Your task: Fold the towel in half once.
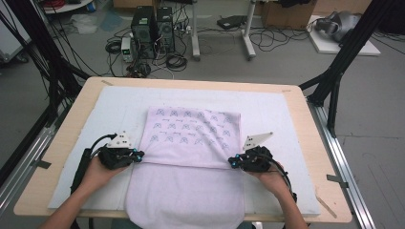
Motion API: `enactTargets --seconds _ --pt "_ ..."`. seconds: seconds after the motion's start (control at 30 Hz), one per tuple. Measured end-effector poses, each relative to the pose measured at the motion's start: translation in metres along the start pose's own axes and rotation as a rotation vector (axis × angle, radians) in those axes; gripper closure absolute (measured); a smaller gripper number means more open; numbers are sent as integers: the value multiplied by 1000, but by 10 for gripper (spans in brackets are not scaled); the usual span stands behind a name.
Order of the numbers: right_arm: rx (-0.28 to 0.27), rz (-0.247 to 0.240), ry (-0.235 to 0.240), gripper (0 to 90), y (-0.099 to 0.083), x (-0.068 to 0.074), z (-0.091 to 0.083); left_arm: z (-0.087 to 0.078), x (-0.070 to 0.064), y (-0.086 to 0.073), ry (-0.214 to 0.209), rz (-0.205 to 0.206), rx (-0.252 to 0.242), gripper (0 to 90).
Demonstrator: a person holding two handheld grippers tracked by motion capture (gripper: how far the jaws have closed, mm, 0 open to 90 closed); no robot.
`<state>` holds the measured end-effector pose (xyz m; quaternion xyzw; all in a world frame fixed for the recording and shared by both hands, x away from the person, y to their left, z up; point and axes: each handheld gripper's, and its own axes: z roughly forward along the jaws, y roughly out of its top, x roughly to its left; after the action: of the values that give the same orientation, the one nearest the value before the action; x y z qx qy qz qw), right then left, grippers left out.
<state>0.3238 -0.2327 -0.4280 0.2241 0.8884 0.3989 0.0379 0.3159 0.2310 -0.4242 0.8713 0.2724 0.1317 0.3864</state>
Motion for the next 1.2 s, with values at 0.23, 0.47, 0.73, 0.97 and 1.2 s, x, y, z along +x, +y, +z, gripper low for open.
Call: enactTargets --seconds 0.23,0.47,0.73,0.97,1.2 --pt "-46 -19 1 868 5 11 -13 -10 -6 -1 3 8 -19 875" --pt "-91 -34 11 868 8 24 -27 -24 -18 -7 -7 9 -49 875" --pt "-107 -55 33 868 2 47 -37 -45 -41 -12 -8 33 -61 874" --pt "-111 -63 54 866 -2 62 -42 -53 -51 -17 -30 32 -65 874" --pt "-107 -29 73 733 -5 57 -41 -51 -46 -15 -31 14 -59 679"
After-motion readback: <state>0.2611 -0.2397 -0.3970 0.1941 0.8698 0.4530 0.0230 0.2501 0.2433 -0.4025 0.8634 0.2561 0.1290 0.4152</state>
